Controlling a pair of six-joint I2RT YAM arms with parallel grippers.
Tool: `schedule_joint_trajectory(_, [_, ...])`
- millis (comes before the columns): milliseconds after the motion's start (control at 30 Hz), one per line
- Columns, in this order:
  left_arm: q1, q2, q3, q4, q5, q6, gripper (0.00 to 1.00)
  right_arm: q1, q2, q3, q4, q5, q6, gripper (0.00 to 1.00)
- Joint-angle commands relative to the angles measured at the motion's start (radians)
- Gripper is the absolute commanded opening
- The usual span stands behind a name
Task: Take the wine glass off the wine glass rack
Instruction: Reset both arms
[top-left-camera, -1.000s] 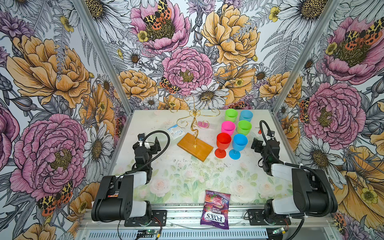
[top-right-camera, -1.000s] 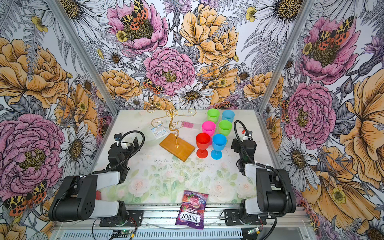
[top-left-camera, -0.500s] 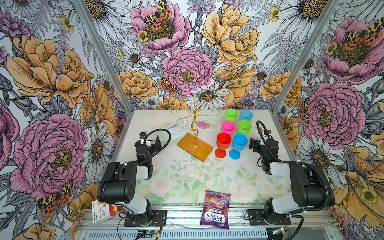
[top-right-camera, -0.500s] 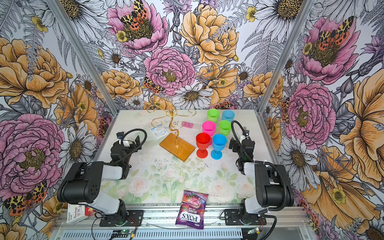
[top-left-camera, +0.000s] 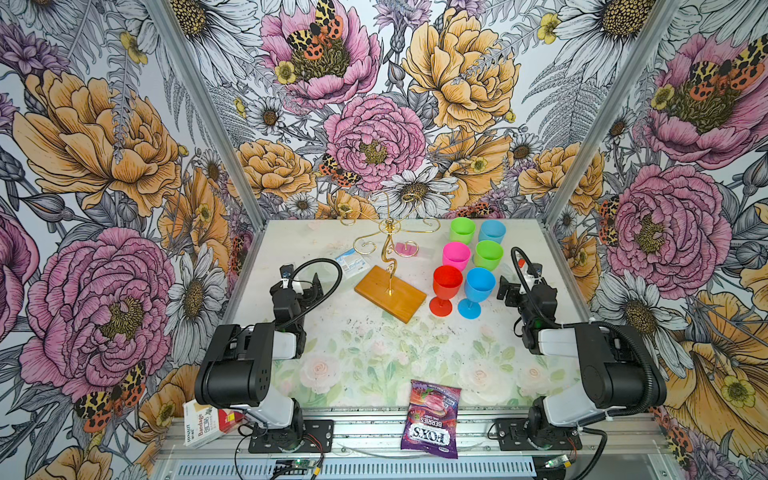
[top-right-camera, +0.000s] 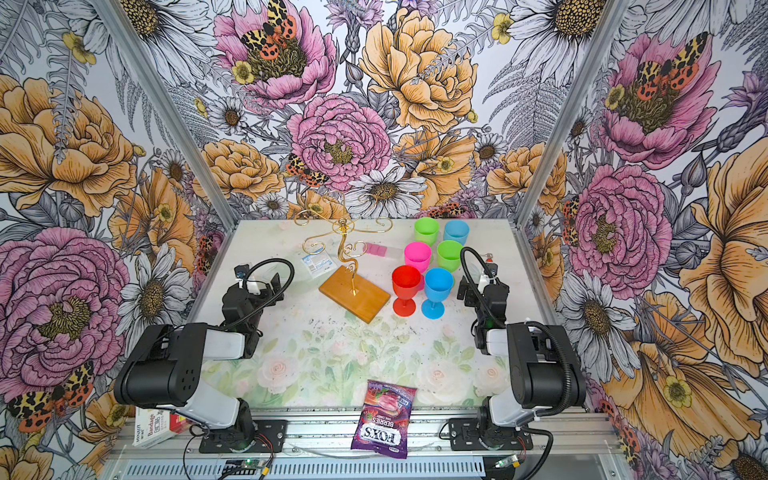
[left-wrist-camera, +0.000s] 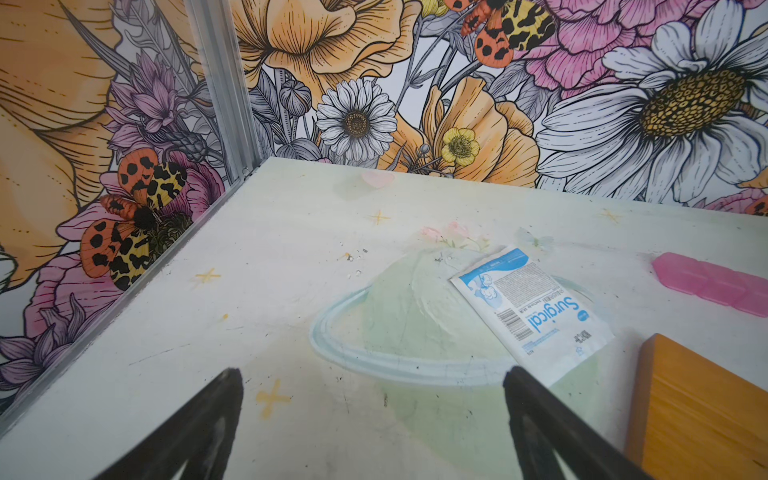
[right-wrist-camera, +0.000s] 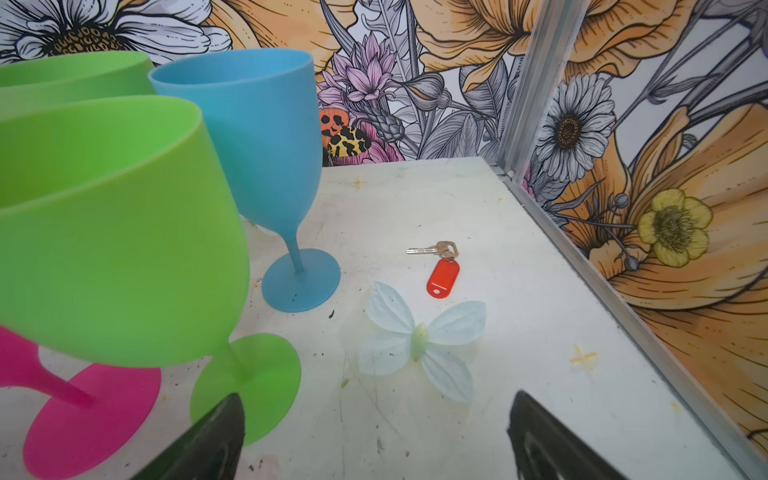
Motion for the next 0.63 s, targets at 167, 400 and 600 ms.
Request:
schedule_joint_trajectory(167, [0.003, -0.009, 0.006, 0.01, 0.025, 0.005, 0.99, 0.008, 0.007, -0.001, 0.045, -0.023, -0.012, 1.0])
schedule_joint_trajectory(400, [0.005, -0.008, 0.006, 0.009, 0.025, 0.005, 0.99, 0.008, 0.009, 0.003, 0.038, -0.021, -0.014, 1.0])
schedule_joint_trajectory(600, [0.005, -0.008, 0.006, 0.01, 0.025, 0.004, 0.99, 0.021, 0.008, 0.008, 0.026, -0.003, -0.023, 1.0])
